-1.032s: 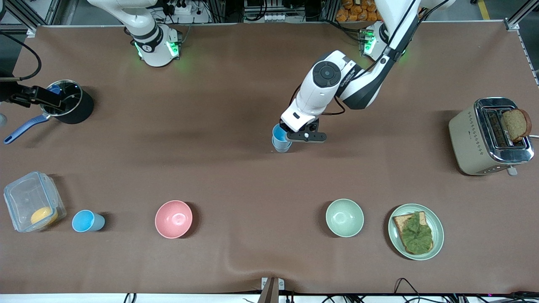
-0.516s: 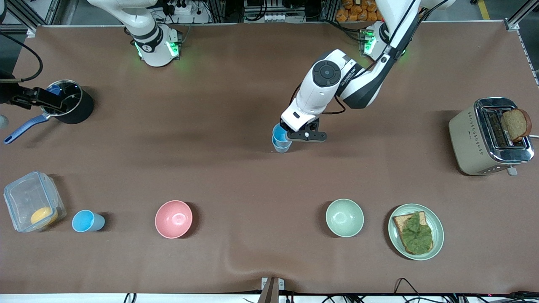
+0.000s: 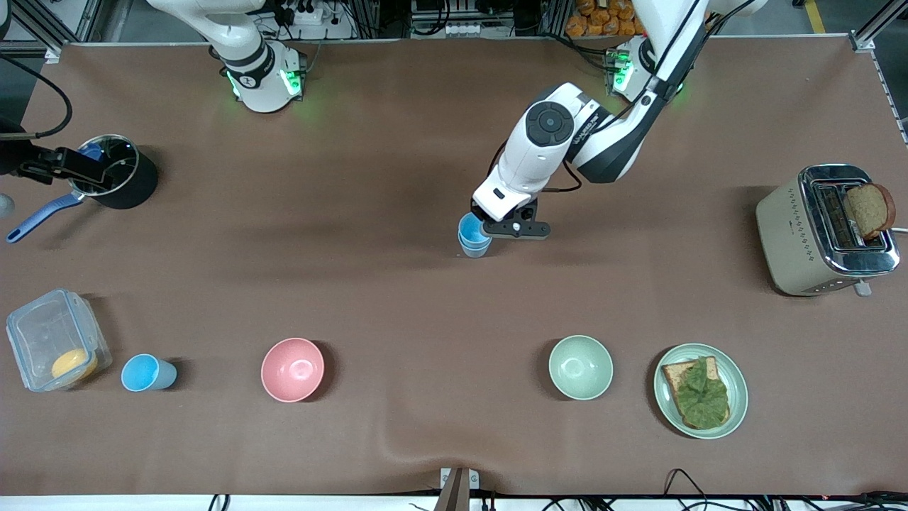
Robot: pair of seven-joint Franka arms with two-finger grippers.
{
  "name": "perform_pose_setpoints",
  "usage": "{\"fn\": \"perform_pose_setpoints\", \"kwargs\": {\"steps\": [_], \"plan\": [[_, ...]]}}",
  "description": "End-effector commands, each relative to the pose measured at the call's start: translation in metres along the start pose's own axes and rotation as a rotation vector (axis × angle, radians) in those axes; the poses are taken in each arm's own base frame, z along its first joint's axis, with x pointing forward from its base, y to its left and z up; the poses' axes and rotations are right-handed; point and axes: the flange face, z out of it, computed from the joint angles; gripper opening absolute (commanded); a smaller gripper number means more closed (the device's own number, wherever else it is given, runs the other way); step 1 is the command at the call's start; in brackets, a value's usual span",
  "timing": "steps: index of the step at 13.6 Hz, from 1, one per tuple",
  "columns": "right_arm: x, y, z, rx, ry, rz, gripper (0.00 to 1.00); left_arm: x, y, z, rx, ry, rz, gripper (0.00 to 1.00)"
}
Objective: Stack blue cups with both arms
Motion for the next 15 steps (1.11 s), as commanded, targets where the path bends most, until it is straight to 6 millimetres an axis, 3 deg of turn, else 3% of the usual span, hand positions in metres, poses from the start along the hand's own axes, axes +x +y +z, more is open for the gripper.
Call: {"fn": "perform_pose_setpoints", "kwargs": {"steps": [1,2,4,6,7,8,9,12,15], "plan": [[0.003,0.001,-0.004,-0.019,0.003,-0.001,1.00,0.014,-0.018,-0.041,0.010,0.068,-0.043,1.00],[0.003,0.001,-0.004,-0.019,0.003,-0.001,1.00,0.015,-0.030,-0.058,0.013,0.089,-0.060,1.00],[0.003,0.001,-0.004,-0.019,0.003,-0.001,1.00,0.035,-0.073,-0.105,0.009,0.164,-0.127,1.00],[0.003,0.000,-0.004,-0.020,0.003,-0.004,1.00,0.052,-0.136,-0.167,0.020,0.264,-0.215,1.00],[0.002,-0.004,-0.004,-0.022,0.003,-0.010,1.00,0.055,-0.157,-0.199,0.012,0.320,-0.259,1.00],[0.002,-0.005,-0.004,-0.024,0.004,-0.013,1.00,0.065,-0.192,-0.215,0.021,0.346,-0.324,1.00],[0.002,-0.005,-0.004,-0.023,0.004,-0.013,1.00,0.069,-0.212,-0.229,0.027,0.369,-0.358,1.00],[0.002,-0.003,-0.004,-0.022,0.003,-0.009,1.00,0.063,-0.251,-0.276,0.138,0.277,-0.291,1.00],[0.002,-0.003,-0.004,-0.022,0.002,-0.009,1.00,0.071,-0.332,-0.338,0.171,0.179,-0.236,1.00]]}}
